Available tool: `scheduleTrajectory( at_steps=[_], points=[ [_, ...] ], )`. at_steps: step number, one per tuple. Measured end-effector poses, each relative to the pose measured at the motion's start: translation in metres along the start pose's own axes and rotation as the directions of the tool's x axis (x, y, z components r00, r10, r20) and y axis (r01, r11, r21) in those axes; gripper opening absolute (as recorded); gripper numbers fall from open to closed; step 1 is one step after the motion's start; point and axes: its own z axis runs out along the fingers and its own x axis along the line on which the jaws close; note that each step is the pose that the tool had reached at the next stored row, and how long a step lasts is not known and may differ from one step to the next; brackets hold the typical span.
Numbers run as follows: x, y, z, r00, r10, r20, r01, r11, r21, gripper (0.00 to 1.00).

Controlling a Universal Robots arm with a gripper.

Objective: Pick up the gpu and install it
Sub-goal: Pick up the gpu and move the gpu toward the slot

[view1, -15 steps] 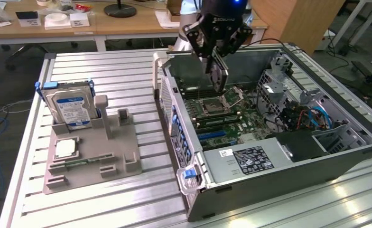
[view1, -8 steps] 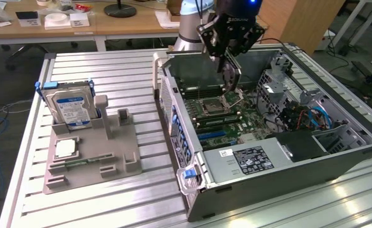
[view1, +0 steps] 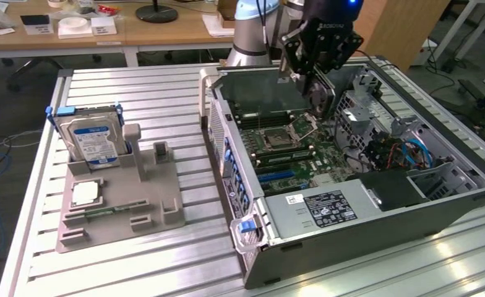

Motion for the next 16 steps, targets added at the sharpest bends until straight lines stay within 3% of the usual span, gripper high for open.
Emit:
scheduleTrajectory(
  at_steps=[1, 5, 13, 16],
  points=[
    [-0.003, 0.0001, 0.0001, 1.0, 0.0, 0.0, 0.0, 1.0, 0.0037, 0.28],
    [-0.015, 0.0003, 0.0006, 1.0, 0.0, 0.0, 0.0, 1.0, 0.0039, 0.28],
    [-0.051, -0.0001, 0.0022, 1.0, 0.0, 0.0, 0.0, 1.0, 0.0038, 0.28],
    [-0.052, -0.0002, 0.0022, 1.0, 0.0, 0.0, 0.0, 1.0, 0.0039, 0.28]
  ],
)
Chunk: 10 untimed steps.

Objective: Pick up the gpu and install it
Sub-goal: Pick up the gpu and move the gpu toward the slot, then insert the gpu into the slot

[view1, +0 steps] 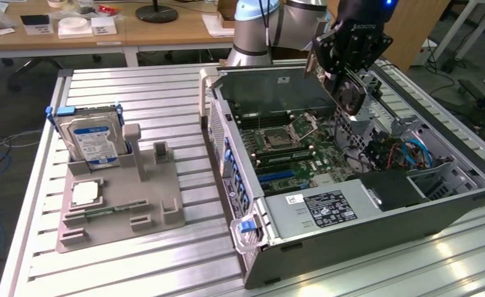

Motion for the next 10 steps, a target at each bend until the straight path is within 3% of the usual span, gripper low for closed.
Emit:
scheduleTrajectory(
  at_steps=[10],
  points=[
    [0.0, 0.0, 0.0, 1.0, 0.0, 0.0, 0.0, 1.0, 0.0, 0.28]
  ],
)
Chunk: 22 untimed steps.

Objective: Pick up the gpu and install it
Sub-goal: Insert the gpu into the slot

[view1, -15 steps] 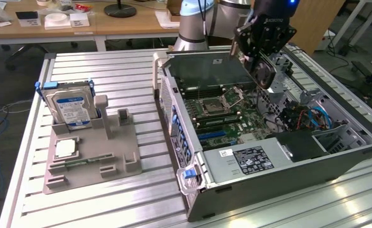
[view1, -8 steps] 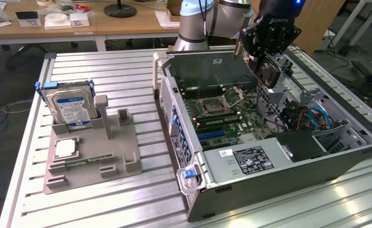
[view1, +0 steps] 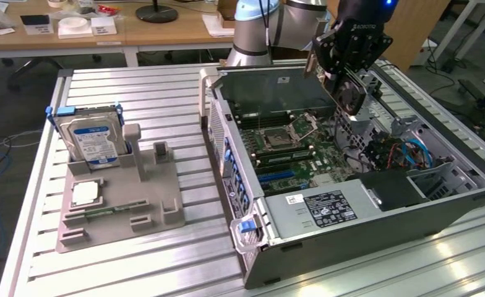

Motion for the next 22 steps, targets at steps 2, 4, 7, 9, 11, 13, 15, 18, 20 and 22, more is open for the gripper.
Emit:
scheduleTrajectory(
  at_steps=[2, 4, 7, 9, 11, 13, 15, 18, 20, 22],
  points=[
    [0.0, 0.0, 0.0, 1.0, 0.0, 0.0, 0.0, 1.0, -0.0001, 0.28],
    [-0.0002, 0.0, 0.0001, 1.0, -0.003, 0.0002, 0.003, 1.0, -0.0004, 0.28],
    [-0.0003, 0.0, 0.0, 0.9994, -0.034, 0.0013, 0.034, 0.9994, -0.0012, 0.28],
    [-0.0004, 0.0, 0.0, 0.9979, -0.065, 0.0024, 0.065, 0.9979, -0.0018, 0.28],
    [-0.0004, 0.0, 0.0, 0.9953, -0.096, 0.0037, 0.096, 0.9953, -0.0024, 0.28],
    [-0.0004, 0.0, 0.0, 0.9916, -0.129, 0.0049, 0.129, 0.9916, -0.003, 0.28],
    [-0.0003, 0.0, 0.0001, 0.9864, -0.164, 0.0064, 0.165, 0.9864, -0.0036, 0.28],
    [-0.0003, 0.0, 0.0, 0.9762, -0.217, 0.0084, 0.217, 0.9762, -0.0043, 0.28],
    [-0.0003, 0.0, 0.0, 0.9683, -0.25, 0.0098, 0.25, 0.9683, -0.0047, 0.28],
    [-0.0003, 0.0, 0.0, 0.9586, -0.284, 0.0113, 0.284, 0.9587, -0.0051, 0.28]
  ],
)
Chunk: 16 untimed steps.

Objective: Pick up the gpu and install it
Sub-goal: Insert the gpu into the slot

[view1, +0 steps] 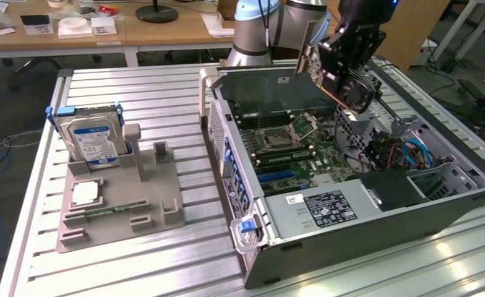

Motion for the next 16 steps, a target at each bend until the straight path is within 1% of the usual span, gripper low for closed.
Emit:
scheduleTrajectory(
  at_steps=[4, 8, 11, 16],
  points=[
    [0.0, 0.0, 0.0, 0.9979, -0.065, 0.0024, 0.065, 0.9979, -0.0013, 0.28],
    [0.0, 0.0, 0.0, 0.992, -0.126, 0.0047, 0.126, 0.992, -0.0025, 0.28],
    [0.0, 0.0, 0.0, 0.9856, -0.169, 0.0064, 0.169, 0.9856, -0.0031, 0.28],
    [0.0, 0.0, 0.0, 0.9703, -0.242, 0.0094, 0.242, 0.9703, -0.0042, 0.28]
  ],
)
